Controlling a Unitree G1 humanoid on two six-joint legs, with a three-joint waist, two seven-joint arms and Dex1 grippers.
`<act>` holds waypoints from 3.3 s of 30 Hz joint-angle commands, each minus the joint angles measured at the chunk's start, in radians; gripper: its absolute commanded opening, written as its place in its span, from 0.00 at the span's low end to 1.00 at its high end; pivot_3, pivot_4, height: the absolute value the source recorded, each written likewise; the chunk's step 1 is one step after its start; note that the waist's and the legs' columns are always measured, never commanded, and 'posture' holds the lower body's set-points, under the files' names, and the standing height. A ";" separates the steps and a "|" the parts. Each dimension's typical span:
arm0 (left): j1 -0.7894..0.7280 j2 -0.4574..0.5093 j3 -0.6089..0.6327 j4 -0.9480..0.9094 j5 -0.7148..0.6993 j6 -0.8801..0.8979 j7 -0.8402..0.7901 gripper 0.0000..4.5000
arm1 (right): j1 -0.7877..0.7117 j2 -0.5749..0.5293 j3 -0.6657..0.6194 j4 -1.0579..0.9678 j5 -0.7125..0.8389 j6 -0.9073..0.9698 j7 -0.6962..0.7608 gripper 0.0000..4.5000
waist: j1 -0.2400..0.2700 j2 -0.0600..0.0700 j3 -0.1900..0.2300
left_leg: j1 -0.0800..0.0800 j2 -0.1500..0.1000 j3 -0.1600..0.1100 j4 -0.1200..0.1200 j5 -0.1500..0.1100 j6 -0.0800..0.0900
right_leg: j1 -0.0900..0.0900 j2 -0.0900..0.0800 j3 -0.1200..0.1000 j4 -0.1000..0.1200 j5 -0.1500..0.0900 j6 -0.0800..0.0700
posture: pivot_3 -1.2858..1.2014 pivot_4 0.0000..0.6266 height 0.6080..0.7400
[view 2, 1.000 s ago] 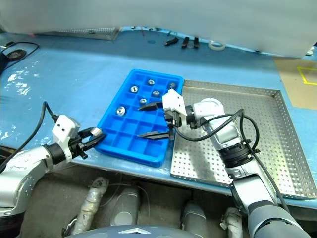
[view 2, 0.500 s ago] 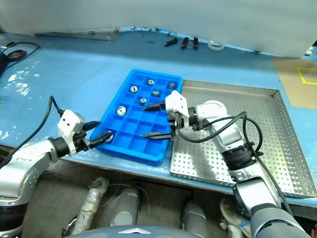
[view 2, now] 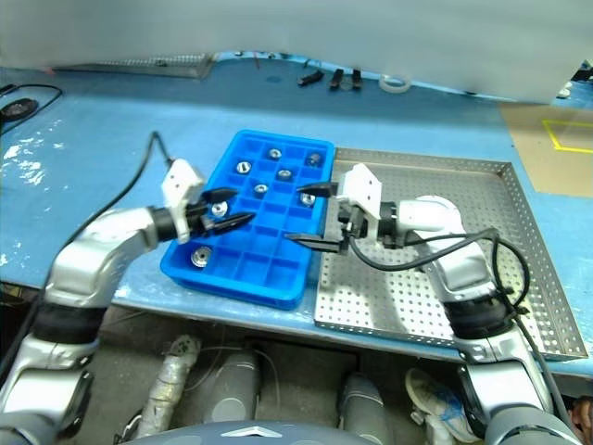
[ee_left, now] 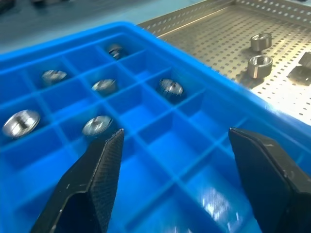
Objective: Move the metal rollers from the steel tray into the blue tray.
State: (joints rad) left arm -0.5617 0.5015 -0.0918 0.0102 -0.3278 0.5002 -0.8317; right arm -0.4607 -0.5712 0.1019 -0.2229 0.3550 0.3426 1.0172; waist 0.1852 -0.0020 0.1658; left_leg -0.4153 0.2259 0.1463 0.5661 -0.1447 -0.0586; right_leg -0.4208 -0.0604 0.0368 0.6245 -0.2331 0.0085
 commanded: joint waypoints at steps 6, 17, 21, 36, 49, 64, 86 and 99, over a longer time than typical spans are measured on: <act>-0.360 -0.268 -0.119 0.588 0.162 -0.339 -0.047 0.80 | 0.234 -0.073 -0.232 -0.313 0.024 0.124 -0.223 1.00 | -0.064 0.000 0.000 | 0.001 -0.002 0.000 0.001 0.000 0.001 | 0.001 0.000 0.003 -0.001 0.002 0.004 | 0.40 0.24 1.00; -0.661 -0.530 -0.085 1.188 0.263 -0.484 0.013 0.80 | 0.540 0.008 -0.344 -0.621 0.020 0.241 -0.482 1.00 | -0.194 -0.001 0.000 | 0.010 -0.004 0.005 0.000 -0.002 0.004 | 0.008 0.001 0.013 -0.008 0.003 0.006 | 0.31 0.24 1.00; -0.681 -0.541 -0.086 1.258 0.316 -0.493 0.083 0.80 | 0.594 0.027 -0.354 -0.658 0.016 0.250 -0.529 1.00 | -0.213 -0.001 0.000 | 0.013 -0.004 0.005 0.001 -0.006 0.011 | 0.014 0.000 0.014 -0.016 0.004 0.004 | 0.30 0.24 1.00; -0.637 -0.571 -0.090 1.295 0.426 -0.484 0.087 1.00 | 0.617 0.026 -0.341 -0.630 0.008 0.209 -0.556 1.00 | -0.224 -0.001 0.000 | 0.009 -0.019 0.009 0.006 -0.015 0.027 | 0.017 -0.016 0.016 -0.022 0.003 0.009 | 0.30 0.24 1.00; -0.623 -0.588 -0.075 1.309 0.472 -0.443 0.141 0.80 | 0.634 0.025 -0.324 -0.599 -0.016 0.164 -0.554 1.00 | -0.226 -0.001 0.000 | 0.009 -0.019 0.009 0.006 -0.015 0.027 | 0.017 -0.016 0.016 -0.022 0.002 0.010 | 0.30 0.24 1.00; -0.611 -0.530 -0.016 1.260 0.418 -0.468 -0.094 0.40 | 0.592 0.008 -0.307 -0.593 0.019 0.192 -0.519 1.00 | -0.226 -0.001 0.000 | 0.009 -0.019 0.009 0.004 -0.016 0.028 | 0.017 -0.016 0.015 -0.025 0.001 0.012 | 0.32 0.24 1.00; -0.053 -0.112 0.147 0.081 0.110 -0.079 -0.209 0.40 | 0.114 -0.028 -0.058 -0.211 0.119 0.131 -0.170 1.00 | -0.118 0.001 0.002 | 0.007 -0.016 0.008 -0.005 -0.013 0.024 | 0.014 -0.019 0.006 -0.020 -0.001 0.007 | 0.55 0.24 1.00; 0.291 0.002 0.245 -0.260 0.022 0.071 0.001 0.40 | -0.057 0.034 0.052 -0.016 0.086 0.044 -0.008 1.00 | -0.033 0.001 0.003 | 0.000 -0.008 0.003 -0.005 -0.007 0.013 | 0.011 -0.016 -0.008 -0.017 -0.004 0.003 | 0.62 0.24 1.00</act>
State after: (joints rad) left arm -0.2736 0.4904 0.1207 -0.2028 -0.2882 0.5792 -0.8449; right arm -0.4971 -0.5418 0.1575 -0.2281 0.4341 0.4082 0.9960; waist 0.1524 -0.0008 0.1685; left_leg -0.4157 0.2187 0.1490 0.5609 -0.1510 -0.0460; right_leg -0.4097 -0.0757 0.0286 0.6073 -0.2373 0.0113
